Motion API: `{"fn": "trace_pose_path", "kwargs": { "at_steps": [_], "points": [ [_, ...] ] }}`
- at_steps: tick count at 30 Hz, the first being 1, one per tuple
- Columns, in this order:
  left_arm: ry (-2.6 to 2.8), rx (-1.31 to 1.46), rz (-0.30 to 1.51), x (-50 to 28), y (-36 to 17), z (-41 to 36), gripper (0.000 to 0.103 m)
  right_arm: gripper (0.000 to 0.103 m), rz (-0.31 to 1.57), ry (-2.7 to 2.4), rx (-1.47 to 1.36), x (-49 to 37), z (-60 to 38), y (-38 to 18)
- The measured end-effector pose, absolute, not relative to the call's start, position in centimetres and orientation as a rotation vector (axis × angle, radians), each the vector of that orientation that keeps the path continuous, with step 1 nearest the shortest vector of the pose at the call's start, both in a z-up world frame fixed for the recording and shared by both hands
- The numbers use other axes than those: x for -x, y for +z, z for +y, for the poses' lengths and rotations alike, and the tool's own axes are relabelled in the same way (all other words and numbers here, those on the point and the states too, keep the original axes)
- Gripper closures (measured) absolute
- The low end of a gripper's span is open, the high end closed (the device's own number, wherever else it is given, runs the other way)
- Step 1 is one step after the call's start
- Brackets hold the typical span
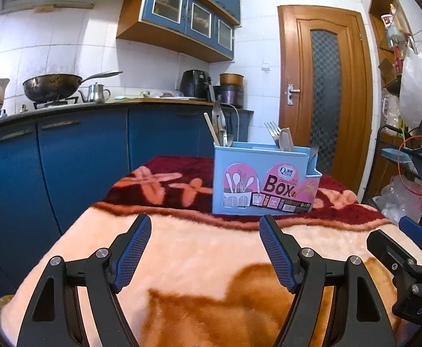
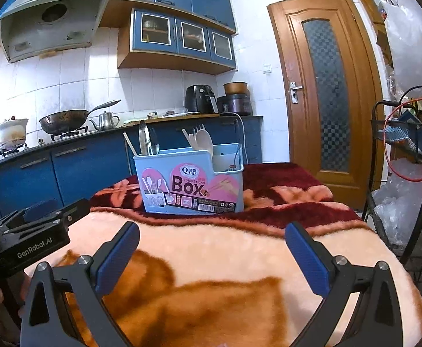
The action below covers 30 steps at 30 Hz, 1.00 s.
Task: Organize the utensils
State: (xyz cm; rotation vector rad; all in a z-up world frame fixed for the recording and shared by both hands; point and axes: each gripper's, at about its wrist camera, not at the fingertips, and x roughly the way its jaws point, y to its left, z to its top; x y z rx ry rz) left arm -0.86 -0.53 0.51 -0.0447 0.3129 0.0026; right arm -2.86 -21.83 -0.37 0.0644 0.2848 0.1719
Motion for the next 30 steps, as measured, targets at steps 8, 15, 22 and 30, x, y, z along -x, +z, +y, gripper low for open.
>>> {"fn": "trace_pose_path", "kwargs": {
  "at_steps": [8,15,22,30],
  "points": [
    [0.002,0.029,0.317,0.95,0.28,-0.89,0.025,0.000,0.281,0.168,-0.068,3.10,-21.93,-0.45],
    [0.007,0.024,0.320,0.92,0.28,-1.04,0.025,0.000,0.282,0.166,-0.071,3.18,-21.91,-0.48],
    [0.009,0.025,0.319,0.96,0.27,-0.98,0.025,0.000,0.284,0.164,-0.072,3.20,-21.81,-0.51],
    [0.008,0.025,0.319,0.96,0.25,-0.98,0.025,0.000,0.284,0.166,-0.073,3.13,-21.86,-0.50]
  ]
}}
